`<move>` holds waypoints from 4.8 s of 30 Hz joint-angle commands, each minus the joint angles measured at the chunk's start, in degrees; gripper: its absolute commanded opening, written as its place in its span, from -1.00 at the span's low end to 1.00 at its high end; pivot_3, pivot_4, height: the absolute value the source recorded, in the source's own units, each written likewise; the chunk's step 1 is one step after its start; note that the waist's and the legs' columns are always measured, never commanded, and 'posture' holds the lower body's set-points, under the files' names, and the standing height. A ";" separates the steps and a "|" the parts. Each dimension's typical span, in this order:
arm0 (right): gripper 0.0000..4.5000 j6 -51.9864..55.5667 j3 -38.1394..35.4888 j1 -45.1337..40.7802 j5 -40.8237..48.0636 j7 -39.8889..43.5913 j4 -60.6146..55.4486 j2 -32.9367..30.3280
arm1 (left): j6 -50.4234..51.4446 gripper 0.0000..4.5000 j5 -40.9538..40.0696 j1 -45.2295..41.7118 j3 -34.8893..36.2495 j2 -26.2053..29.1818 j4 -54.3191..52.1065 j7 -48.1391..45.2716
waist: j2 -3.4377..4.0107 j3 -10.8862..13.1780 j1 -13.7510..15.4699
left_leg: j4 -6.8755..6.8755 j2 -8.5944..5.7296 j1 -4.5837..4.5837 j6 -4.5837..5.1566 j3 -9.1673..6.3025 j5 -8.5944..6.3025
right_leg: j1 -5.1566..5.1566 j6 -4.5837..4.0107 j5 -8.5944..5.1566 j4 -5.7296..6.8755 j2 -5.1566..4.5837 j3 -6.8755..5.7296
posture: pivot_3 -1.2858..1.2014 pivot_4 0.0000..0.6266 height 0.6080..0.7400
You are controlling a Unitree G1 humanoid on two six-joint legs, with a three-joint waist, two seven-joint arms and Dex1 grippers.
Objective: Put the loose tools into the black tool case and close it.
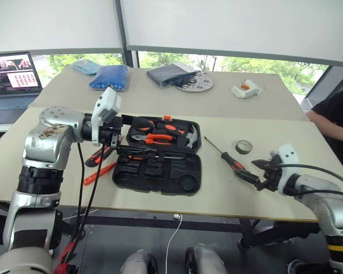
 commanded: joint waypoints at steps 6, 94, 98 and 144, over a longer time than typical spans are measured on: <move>0.21 -7.95 1.82 -2.32 -6.24 -3.28 2.17 4.46 | -5.49 1.00 2.36 1.93 -0.64 0.41 1.39 4.29 | 0.02 0.00 0.13 | 0.00 -0.02 -0.05 -0.01 0.06 0.00 | -0.03 0.00 -0.01 -0.03 0.00 0.03 | 0.03 -0.52 0.67; 0.73 11.50 5.57 -21.91 12.19 27.03 -21.69 3.96 | -2.15 1.00 -0.63 49.71 32.83 16.03 -12.46 16.49 | 0.23 0.13 -1.32 | -0.25 0.12 -0.39 -0.67 0.19 -0.03 | -1.08 -0.87 -0.20 0.67 -0.22 0.14 | 0.03 -0.52 0.67; 0.97 11.36 4.63 -20.88 13.88 25.80 -22.60 1.31 | -2.88 1.00 0.20 54.00 35.45 16.18 -11.89 18.59 | 0.22 0.13 -1.08 | -0.46 0.08 -0.30 -1.02 0.19 -0.15 | -1.06 -0.64 -0.30 0.54 -0.35 0.11 | 0.03 -0.52 0.67; 1.00 8.28 4.49 -11.16 18.18 20.73 -30.77 -8.78 | -14.70 -0.80 8.18 5.11 -6.71 17.79 7.75 -5.53 | 0.11 0.10 1.45 | -0.68 -0.04 -0.36 -0.79 0.19 0.20 | -1.03 -0.83 -0.16 0.35 -0.04 -0.01 | 0.03 -0.52 0.67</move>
